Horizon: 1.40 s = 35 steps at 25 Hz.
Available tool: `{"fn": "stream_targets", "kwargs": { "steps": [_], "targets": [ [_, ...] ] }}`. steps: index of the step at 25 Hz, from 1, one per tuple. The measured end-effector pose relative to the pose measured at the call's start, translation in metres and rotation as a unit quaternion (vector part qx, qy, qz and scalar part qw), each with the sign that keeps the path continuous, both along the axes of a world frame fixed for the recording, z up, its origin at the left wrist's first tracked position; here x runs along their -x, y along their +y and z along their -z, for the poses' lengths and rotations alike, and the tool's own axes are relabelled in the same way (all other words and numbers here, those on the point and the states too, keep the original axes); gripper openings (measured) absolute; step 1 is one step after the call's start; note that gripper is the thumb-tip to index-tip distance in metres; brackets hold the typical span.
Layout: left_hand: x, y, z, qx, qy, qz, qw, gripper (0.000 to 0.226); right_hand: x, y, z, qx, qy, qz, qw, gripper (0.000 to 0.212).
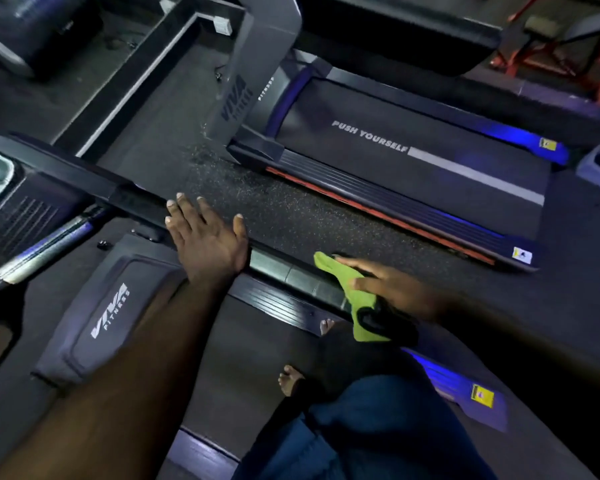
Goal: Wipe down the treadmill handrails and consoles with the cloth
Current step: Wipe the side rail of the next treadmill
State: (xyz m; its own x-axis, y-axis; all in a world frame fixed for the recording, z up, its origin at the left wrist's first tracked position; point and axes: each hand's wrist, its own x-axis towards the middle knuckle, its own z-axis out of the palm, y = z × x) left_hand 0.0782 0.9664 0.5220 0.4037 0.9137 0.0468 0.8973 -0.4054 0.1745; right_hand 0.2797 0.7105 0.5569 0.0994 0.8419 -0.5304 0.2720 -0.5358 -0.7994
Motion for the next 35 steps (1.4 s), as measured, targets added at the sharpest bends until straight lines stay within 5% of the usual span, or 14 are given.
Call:
{"fn": "stream_targets", "kwargs": {
  "steps": [9, 13, 19, 23, 28, 32, 35],
  "targets": [
    [-0.013, -0.023, 0.004, -0.016, -0.129, -0.187, 0.974, 0.09, -0.022, 0.06, 0.032, 0.027, 0.158, -0.066, 0.985, 0.061],
    [-0.012, -0.024, 0.001, -0.001, -0.135, -0.17, 0.976, 0.077, -0.028, 0.026, 0.044, 0.048, 0.199, -0.069, 0.976, 0.074],
    [0.006, -0.009, 0.002, -0.042, -0.116, -0.143, 0.982, 0.051, -0.01, 0.136, 0.05, 0.011, 0.224, -0.142, 0.964, 0.072],
    [0.005, -0.01, -0.005, -0.029, -0.099, -0.153, 0.983, 0.05, -0.022, 0.101, 0.044, -0.02, 0.24, -0.156, 0.958, 0.072],
    [0.002, -0.009, -0.004, -0.043, -0.099, -0.161, 0.981, 0.047, 0.017, 0.213, 0.048, -0.047, 0.227, -0.169, 0.958, 0.073],
    [0.0, -0.011, -0.005, -0.033, -0.106, -0.171, 0.979, 0.047, 0.004, 0.172, 0.045, -0.076, 0.242, -0.175, 0.951, 0.072],
    [0.001, -0.008, -0.005, -0.022, -0.117, -0.171, 0.978, 0.047, 0.022, 0.232, 0.045, -0.094, 0.247, -0.187, 0.946, 0.073]
  ]
}}
